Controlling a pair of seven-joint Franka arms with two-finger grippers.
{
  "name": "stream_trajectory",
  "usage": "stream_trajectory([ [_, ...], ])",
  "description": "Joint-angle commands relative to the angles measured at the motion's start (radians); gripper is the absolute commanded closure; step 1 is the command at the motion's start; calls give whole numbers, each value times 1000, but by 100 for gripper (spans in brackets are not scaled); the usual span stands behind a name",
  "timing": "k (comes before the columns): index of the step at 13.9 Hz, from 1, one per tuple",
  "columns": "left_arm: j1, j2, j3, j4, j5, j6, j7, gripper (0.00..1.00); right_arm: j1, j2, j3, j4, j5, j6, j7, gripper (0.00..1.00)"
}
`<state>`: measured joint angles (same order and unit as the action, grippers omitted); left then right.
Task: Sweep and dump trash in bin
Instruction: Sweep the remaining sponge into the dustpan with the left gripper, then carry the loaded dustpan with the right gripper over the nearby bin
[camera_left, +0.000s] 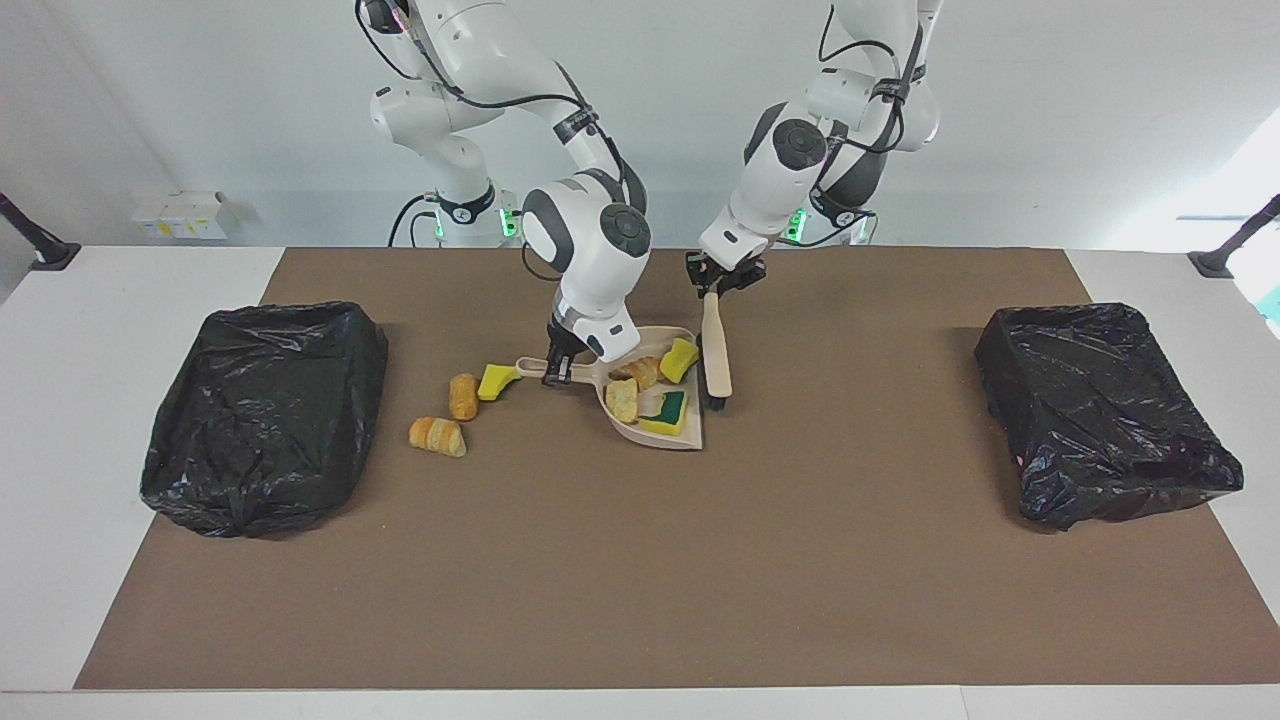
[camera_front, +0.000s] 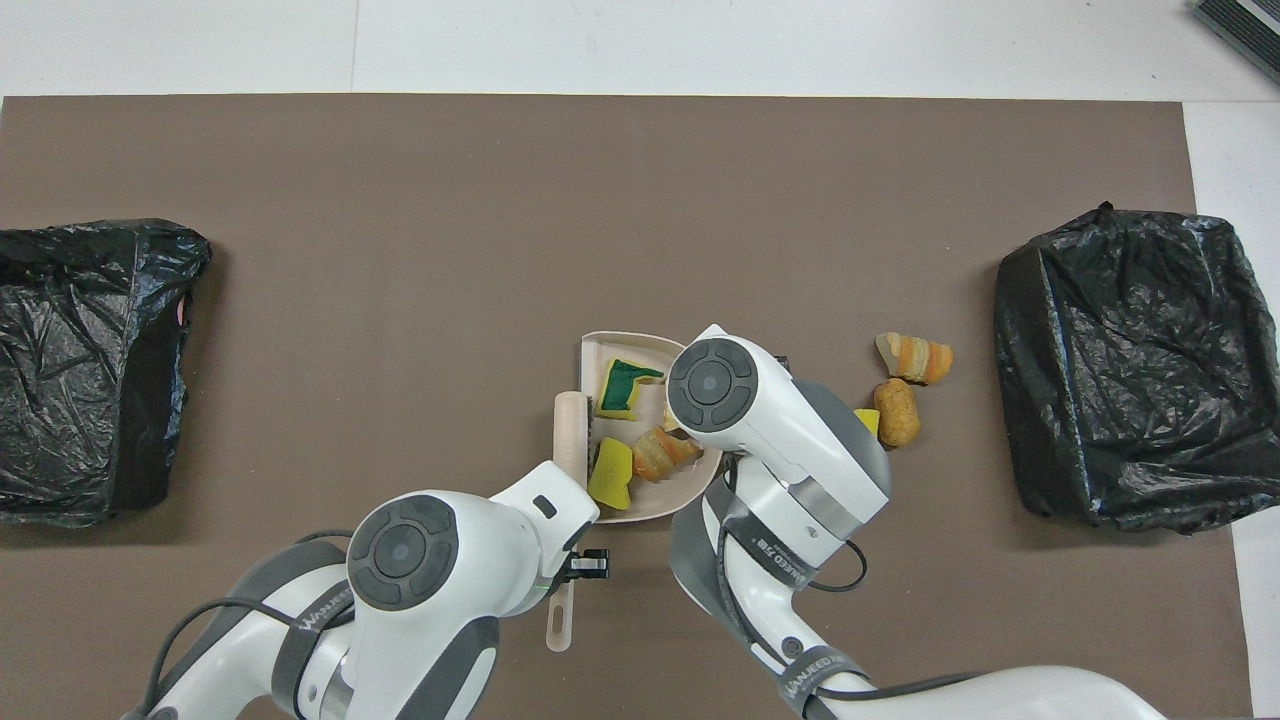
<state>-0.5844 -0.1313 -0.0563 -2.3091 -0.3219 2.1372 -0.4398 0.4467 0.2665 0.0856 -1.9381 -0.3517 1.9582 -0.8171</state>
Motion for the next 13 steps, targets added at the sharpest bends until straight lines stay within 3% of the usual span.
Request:
stream_trajectory([
  [1, 58, -2, -4, 103, 70, -126, 22, 100, -40, -9, 11, 10, 27, 10, -49, 100],
  [5, 110, -25, -4, 143, 81, -273, 24, 100, -68, -58, 11, 42, 30, -44, -91, 100],
  [7, 107, -53, -5, 119, 87, -309, 12, 100, -101, -64, 6, 94, 121, -90, -172, 100],
  [9, 92, -65, -17, 106, 87, -292, -28, 100, -143, -76, 6, 140, 134, -140, -243, 100],
  [13, -59, -65, -19, 31, 87, -163, -203, 100, -235, -90, 6, 231, 137, -237, -402, 100],
])
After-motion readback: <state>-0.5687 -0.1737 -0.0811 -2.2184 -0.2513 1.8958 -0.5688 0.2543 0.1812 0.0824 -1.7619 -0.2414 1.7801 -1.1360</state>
